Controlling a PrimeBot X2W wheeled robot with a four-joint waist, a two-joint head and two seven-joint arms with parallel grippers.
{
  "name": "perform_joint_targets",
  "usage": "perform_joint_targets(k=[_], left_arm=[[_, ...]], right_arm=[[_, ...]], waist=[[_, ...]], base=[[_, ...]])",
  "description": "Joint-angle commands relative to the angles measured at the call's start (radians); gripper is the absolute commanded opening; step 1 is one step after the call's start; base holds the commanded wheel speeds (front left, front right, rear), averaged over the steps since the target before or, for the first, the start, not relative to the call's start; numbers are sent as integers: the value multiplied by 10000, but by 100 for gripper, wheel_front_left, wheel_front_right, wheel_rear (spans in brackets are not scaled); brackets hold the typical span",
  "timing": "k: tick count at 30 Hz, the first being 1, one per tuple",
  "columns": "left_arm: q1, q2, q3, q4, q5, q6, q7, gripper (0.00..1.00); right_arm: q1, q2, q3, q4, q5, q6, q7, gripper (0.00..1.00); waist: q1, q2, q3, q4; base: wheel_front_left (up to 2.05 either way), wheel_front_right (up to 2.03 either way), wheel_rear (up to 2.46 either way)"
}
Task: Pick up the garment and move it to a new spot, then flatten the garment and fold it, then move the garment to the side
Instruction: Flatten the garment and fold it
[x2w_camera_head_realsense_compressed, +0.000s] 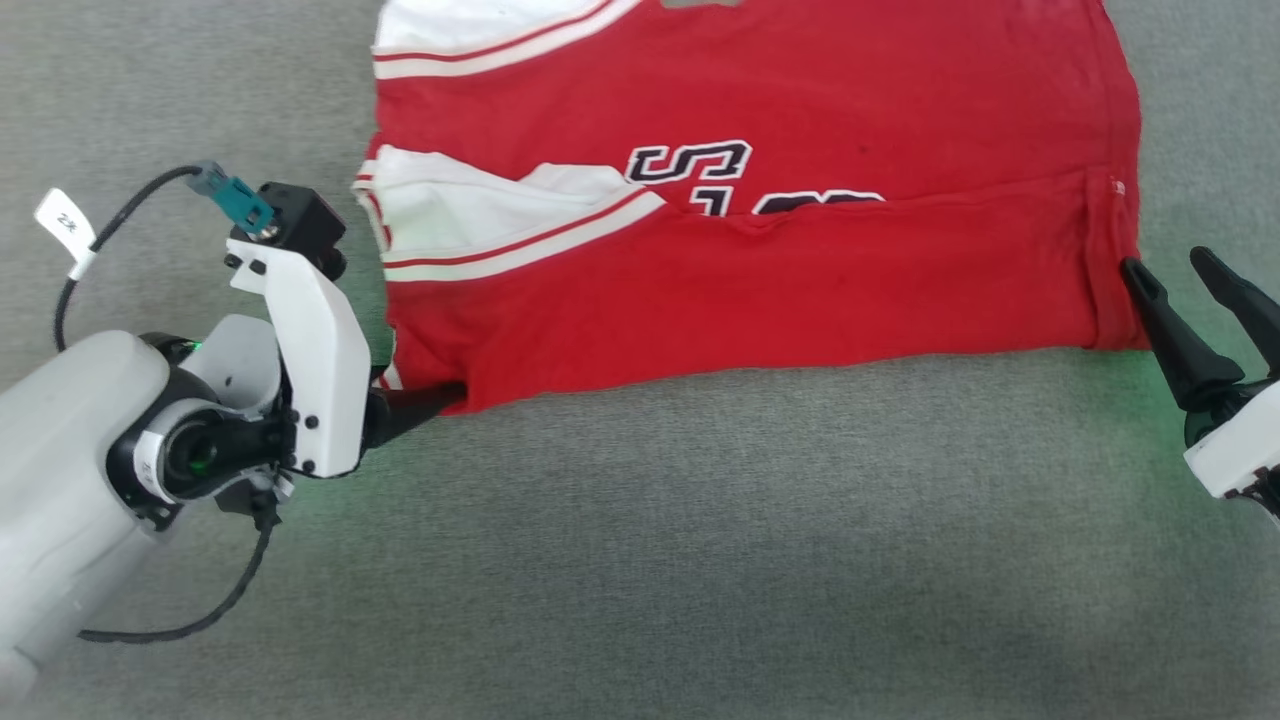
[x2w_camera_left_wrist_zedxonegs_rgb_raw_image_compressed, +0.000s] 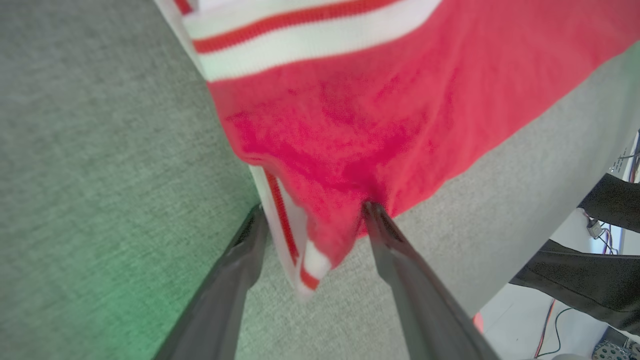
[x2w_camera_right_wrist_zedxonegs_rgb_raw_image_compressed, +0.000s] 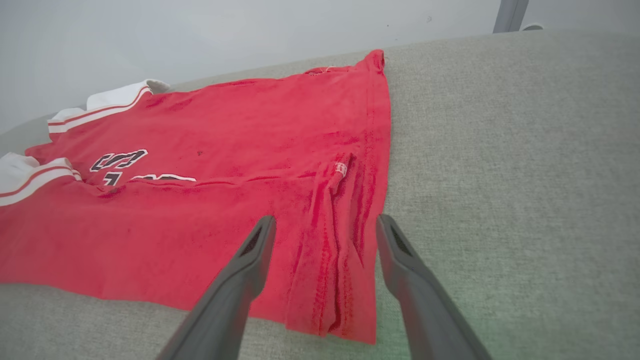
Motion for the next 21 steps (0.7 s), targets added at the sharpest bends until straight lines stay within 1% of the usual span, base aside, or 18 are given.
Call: perform_joint_targets(k=[1,2,6,8,11,13,17,19,21], left_arm=[[241,-260,-226,148,-12,-10,19,11],[229,-268,-216,189,-1,-35,-21,0],[262,-323,-192,260,-60,-176,-75,0],[267,-351,-157,263,-79,-211,-122,0],[294,-323,-90,198,-68,-257,-238,0],[307,-296,-83,133,3,-278,-317,0],[247,-416,-67,8,141,-307,-480,0],[198,-528,-44,-62,201,-338,-591,0],[159,-605,-57,-79,265,-370,-666,0]], right_arm=[[-105,20,2,-18,2,0,-92,100],[-95,-13,25,-19,-6,0,-97,100],[27,-356,364,-169,-216,0,148,100],[-14,-589,568,-254,-281,0,448,100],[-275,-1035,1152,-423,-383,0,1309,100],[-462,-1340,1642,-522,-221,0,2138,100],[-924,-1940,2243,-453,-32,-2,3712,100],[-1161,-2056,2289,-375,88,-2,4183,100],[-1412,-2163,2196,-157,-62,-5,4385,100]], waist=[[0,-1,133,-133],[0,-1,162,-168],[0,-1,200,-207],[0,-1,212,-197],[0,-1,245,-208],[0,-1,275,-175],[0,-1,375,-5],[0,-1,445,102],[0,-1,514,208]], base=[[0,0,0],[0,0,0],[0,0,0],[0,0,0],[0,0,0],[0,0,0],[0,0,0],[0,0,0],[0,0,0]])
